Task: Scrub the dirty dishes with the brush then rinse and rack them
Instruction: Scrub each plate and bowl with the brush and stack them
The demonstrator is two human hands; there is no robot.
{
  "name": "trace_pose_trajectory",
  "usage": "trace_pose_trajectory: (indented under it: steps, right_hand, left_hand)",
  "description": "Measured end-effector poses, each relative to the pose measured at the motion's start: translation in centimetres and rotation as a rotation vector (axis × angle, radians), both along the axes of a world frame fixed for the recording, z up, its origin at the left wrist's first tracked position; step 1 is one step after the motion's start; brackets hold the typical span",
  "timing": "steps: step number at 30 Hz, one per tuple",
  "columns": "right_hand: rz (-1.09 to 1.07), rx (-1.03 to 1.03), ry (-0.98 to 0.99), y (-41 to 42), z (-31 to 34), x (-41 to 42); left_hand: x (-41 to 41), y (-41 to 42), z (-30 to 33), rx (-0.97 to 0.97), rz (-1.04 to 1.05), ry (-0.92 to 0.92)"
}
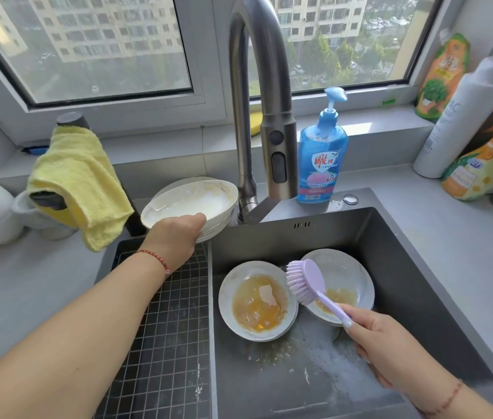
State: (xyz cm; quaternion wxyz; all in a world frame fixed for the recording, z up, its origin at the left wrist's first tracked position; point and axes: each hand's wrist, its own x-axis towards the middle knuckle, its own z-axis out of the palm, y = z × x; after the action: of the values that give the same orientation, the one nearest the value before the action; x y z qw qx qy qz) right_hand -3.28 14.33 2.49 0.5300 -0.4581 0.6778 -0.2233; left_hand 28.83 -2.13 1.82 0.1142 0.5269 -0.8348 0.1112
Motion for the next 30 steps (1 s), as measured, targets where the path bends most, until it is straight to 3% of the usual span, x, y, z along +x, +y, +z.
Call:
trace_pose_trajectory:
  steps: [22,26,30]
  right_hand:
    - [0.013,0.009,0.032,-0.2,-0.1,-0.1]
    - [0.014,0.02,0.03,-0.2,-0.3,-0.2]
    - [0.009,0.029,0.027,0.0,-0.5,-0.4]
  left_hand:
    - [0.0,-1.4,-1.9,0.157,0.064,-0.118]
    - [-0.7,-1.6,-1.8,0.295,0.198,-0.044]
    - [-0.6,-1.4,-3.0,0.261,0.114,0.042]
